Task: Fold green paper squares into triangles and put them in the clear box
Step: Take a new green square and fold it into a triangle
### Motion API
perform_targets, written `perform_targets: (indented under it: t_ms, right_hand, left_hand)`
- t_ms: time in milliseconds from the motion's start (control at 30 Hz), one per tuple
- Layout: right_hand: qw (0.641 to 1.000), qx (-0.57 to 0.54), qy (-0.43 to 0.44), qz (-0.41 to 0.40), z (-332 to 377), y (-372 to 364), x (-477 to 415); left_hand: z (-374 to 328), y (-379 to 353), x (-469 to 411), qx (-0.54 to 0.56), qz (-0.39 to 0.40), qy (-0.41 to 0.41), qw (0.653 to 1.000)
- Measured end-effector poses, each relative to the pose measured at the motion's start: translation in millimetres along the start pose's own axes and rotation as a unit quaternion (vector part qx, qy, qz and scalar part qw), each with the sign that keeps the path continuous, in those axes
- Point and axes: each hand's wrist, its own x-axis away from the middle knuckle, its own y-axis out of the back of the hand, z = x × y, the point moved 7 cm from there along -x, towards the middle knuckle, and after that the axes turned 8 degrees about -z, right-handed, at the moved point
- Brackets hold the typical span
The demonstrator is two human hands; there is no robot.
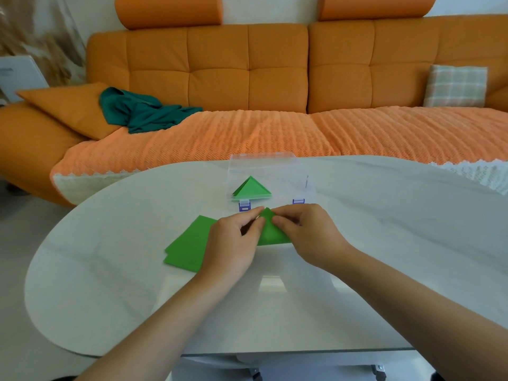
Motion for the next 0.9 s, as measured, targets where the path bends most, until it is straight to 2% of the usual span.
perform_targets:
  t_ms: [200,467,633,800,900]
  right_hand:
    - [1.000,0.007,0.004,0.000,1,1,0]
    - [0.986,0.131,0.098,0.020,14,-5,6]
    - [0.977,0.177,0.113,0.031,17,-5,7]
    - [0.992,0.115,0.043,-0.023,11,6,3]
    - [0.997,0.077,-0.008,-0.004,4,8,-3]
  left_hand:
    - [-4,-1,0,0.022,-0.012,-0.004,1.000]
    - [-1,-5,3,0.042,0.000,0.007,0.999]
    - [0,-6,3,0.032,-0.003,-0.004,0.999]
    - [-1,-5,3,0.020,-0.001,0.001,1.000]
    - [-4,-6,5,0.014,0.013,-0.009,1.000]
